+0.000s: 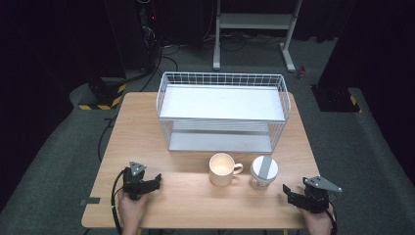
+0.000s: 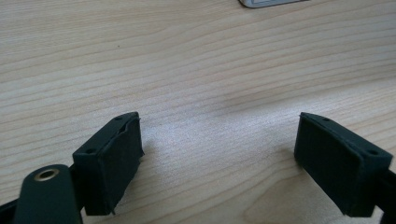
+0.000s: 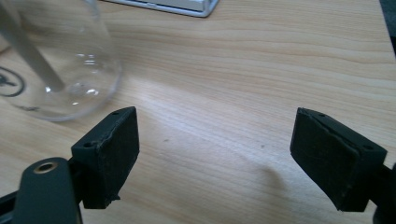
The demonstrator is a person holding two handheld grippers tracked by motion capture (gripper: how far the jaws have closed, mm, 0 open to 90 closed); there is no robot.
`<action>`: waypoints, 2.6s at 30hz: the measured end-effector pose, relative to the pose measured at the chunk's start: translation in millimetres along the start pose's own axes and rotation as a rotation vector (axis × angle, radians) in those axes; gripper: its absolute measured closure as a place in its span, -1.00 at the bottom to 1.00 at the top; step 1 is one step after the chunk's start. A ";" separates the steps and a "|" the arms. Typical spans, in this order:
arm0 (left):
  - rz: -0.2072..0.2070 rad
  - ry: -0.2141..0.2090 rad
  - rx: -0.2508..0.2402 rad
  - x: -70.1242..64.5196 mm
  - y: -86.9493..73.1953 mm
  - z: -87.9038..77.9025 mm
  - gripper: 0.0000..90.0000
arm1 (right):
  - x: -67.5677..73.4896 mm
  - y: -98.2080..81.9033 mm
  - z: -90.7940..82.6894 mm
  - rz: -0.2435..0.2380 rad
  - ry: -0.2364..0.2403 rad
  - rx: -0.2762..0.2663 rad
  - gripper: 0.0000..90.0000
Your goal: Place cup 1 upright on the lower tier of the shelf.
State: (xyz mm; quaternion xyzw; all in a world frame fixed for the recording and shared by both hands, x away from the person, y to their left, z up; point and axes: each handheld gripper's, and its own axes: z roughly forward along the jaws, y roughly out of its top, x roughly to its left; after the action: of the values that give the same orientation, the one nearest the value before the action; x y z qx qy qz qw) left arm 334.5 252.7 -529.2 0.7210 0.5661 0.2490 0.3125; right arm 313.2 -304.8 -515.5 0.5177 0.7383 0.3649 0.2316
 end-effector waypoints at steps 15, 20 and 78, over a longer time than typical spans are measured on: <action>0.000 0.000 0.000 0.0 0.0 0.0 -0.65 | 32.7 -1.4 -6.3 -0.057 0.088 -0.018 -0.66; -0.001 0.000 0.000 0.0 0.0 0.0 -0.65 | 43.6 -0.3 -3.1 -0.086 0.115 -0.012 -0.68; -0.003 0.001 -0.003 0.0 -0.1 0.0 -0.64 | 75.3 46.7 31.5 -0.138 0.154 -0.096 -0.59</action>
State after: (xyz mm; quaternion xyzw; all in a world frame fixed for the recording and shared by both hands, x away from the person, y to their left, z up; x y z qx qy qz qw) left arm 334.4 252.8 -529.3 0.7196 0.5670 0.2496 0.3137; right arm 336.8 -215.8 -496.2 0.4243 0.7696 0.4216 0.2233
